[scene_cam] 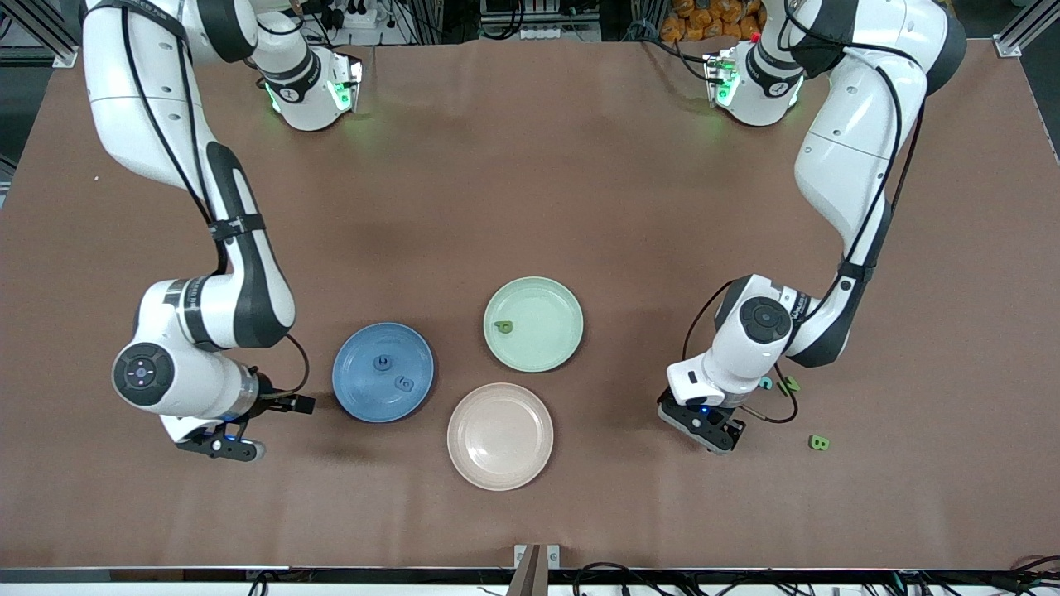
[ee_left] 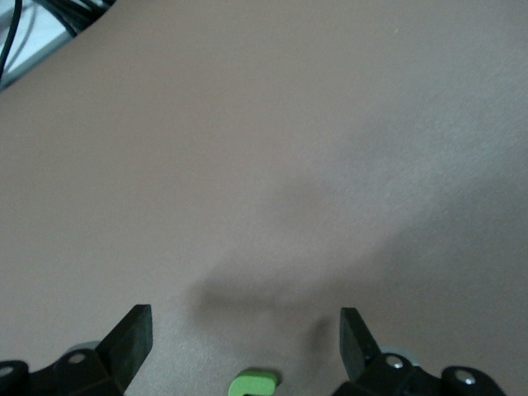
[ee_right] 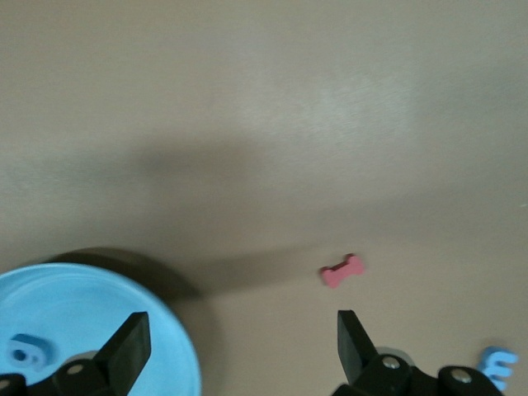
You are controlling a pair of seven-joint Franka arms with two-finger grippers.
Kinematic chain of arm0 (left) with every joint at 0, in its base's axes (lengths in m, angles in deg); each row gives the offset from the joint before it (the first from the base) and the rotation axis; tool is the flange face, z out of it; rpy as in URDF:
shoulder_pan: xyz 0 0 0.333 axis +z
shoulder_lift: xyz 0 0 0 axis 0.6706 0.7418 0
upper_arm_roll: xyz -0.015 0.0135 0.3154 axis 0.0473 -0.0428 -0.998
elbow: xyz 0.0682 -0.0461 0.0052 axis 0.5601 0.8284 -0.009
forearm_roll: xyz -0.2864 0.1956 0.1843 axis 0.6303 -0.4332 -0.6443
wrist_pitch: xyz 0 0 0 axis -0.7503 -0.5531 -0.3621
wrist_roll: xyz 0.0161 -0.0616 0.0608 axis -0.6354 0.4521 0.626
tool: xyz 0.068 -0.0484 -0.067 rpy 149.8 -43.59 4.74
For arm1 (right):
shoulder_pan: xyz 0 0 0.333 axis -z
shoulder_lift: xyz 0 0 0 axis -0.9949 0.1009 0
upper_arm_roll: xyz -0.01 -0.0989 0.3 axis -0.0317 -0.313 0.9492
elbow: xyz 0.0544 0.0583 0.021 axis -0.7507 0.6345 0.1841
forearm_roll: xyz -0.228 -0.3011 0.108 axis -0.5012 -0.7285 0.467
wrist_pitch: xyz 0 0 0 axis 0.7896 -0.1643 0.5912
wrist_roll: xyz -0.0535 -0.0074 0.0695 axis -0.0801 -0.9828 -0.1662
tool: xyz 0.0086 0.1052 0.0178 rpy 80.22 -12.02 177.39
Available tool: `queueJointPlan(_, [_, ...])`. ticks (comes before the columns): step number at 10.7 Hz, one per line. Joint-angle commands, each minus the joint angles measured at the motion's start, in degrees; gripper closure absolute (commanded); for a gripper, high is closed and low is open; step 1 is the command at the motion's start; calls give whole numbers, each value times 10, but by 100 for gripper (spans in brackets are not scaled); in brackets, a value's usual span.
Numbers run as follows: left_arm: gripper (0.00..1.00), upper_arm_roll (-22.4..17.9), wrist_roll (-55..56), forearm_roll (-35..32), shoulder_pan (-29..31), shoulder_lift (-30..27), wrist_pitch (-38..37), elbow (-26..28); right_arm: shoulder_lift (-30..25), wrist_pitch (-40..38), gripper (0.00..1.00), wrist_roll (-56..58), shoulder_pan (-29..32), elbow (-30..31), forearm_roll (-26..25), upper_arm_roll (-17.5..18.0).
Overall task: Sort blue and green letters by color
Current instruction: 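Grasp the green u with the left gripper while the right gripper lowers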
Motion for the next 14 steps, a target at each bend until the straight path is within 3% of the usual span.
queueJointPlan(1, [0,11,-11,1,29,-9,4,31,-23,-57,0,48,21,-3,-10,3])
queueJointPlan(3, [6,15,-11,1,42,-12,-1,39,-24,-69,0,97,43,-3,-11,1])
queueJointPlan(7, [13,78,-4,14,94,-13,-29,42,-20,-74,0,216,93,17,-19,2])
queueJointPlan(10, [17,79,-3,42,92,-13,-45,41,-7,-61,0,332,157,16,-29,2])
queueJointPlan(13, [22,79,-3,43,90,-10,-45,40,0,42,0,399,192,70,-37,3])
queueJointPlan(14, [28,79,-4,42,90,-13,-52,40,-2,73,0,400,195,92,-38,3])
